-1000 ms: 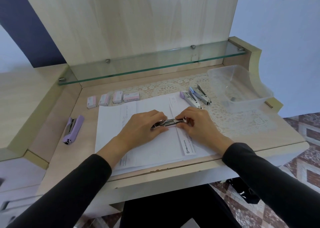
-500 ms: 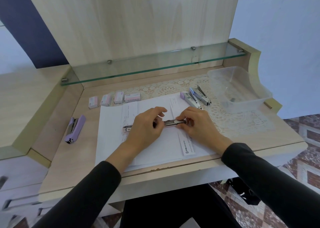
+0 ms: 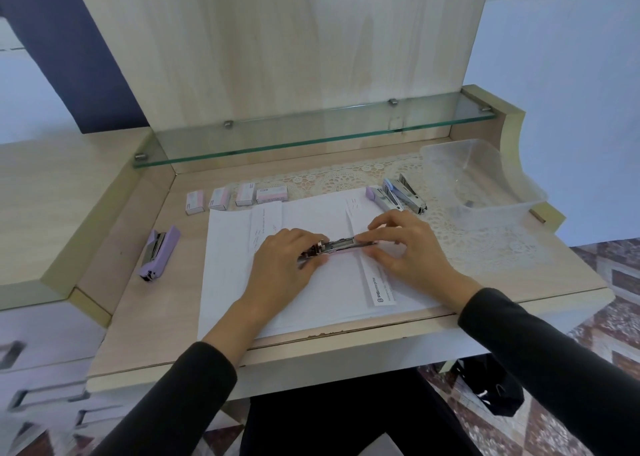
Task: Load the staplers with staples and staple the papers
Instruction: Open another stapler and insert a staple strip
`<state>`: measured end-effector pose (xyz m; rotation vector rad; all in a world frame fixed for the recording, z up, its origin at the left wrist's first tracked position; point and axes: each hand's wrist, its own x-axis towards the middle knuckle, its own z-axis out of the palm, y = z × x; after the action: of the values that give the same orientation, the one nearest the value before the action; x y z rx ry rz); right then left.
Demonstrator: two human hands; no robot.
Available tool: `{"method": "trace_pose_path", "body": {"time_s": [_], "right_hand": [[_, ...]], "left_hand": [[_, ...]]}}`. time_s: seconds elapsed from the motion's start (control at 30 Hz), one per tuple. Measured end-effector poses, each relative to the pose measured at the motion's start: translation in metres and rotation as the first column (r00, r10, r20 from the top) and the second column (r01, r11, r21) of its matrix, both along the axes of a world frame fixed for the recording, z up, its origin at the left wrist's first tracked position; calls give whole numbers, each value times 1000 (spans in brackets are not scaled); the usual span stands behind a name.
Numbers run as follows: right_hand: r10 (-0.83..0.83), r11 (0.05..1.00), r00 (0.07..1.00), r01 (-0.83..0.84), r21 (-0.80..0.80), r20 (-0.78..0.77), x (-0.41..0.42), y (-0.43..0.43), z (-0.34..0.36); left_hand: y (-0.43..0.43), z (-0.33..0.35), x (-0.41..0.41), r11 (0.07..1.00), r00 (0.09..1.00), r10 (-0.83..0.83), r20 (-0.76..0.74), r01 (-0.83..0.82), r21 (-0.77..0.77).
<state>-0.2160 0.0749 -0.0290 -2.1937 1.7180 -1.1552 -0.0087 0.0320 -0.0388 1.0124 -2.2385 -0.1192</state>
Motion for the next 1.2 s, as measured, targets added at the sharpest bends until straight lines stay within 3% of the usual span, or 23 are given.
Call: {"method": "trace_pose_path", "body": {"time_s": [0.17, 0.63, 0.73, 0.87, 1.2], "right_hand": [[27, 999, 994, -24, 32, -103, -4, 5, 2], [36, 999, 972, -42, -20, -233, 23, -2, 9], [55, 999, 986, -54, 11, -159, 32, -3, 7], [-100, 989, 994, 93, 118, 54, 33, -3, 14], [-278, 928, 947, 222, 298, 160, 53, -4, 12]], "left_hand": [[-3, -1, 2, 999, 999, -41, 30, 41, 9], [0, -8, 0, 995, 998, 59, -22, -60, -74], [-1, -9, 0, 993, 998, 59, -30, -62, -98], [-1, -9, 0, 994, 998, 38, -55, -43, -99], [-2, -10, 0, 994, 997, 18, -79, -27, -110]]}}
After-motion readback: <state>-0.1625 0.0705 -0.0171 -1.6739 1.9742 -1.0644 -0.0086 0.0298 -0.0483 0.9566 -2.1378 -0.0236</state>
